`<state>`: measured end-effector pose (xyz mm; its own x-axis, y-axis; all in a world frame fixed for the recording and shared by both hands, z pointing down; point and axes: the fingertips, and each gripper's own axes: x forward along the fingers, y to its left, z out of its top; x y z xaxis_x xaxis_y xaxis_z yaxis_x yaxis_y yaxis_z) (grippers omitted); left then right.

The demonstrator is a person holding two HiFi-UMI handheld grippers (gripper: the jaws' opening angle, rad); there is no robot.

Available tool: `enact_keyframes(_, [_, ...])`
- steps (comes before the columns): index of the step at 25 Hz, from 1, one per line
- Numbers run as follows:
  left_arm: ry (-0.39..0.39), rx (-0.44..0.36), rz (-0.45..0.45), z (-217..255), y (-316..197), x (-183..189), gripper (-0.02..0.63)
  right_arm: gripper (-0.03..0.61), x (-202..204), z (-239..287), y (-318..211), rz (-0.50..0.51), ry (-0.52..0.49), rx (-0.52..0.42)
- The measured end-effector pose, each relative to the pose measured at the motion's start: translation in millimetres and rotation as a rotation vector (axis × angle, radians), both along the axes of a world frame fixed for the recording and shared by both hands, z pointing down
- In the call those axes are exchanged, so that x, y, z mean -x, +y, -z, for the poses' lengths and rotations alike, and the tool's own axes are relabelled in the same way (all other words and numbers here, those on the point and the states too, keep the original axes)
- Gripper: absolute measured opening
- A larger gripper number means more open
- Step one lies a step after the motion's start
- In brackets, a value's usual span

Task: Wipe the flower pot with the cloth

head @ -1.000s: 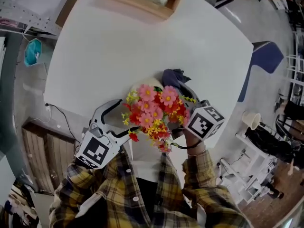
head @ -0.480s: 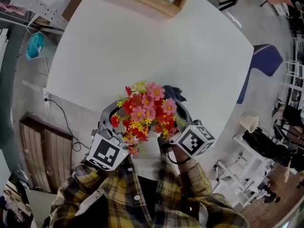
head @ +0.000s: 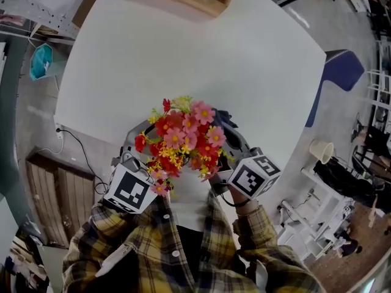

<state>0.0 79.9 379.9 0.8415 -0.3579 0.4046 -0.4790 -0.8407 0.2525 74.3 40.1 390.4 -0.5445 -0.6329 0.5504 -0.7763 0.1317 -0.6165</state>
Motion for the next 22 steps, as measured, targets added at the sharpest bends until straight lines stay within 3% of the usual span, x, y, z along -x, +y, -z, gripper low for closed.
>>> enact_keyframes(7, [-0.026, 0.018, -0.251, -2, -7, -6, 0.420, 0.012, -6, 1, -28, 0.169, -0.036, -0.007])
enact_keyframes(15, [-0.049, 0.009, -0.575, 0, -18, -12, 0.420, 0.012, 7, 4, -57, 0.536, -0.066, 0.020])
enact_keyframes(22, [-0.050, -0.005, -0.795, -1, -23, -18, 0.420, 0.012, 27, 5, -76, 0.781, -0.094, -0.002])
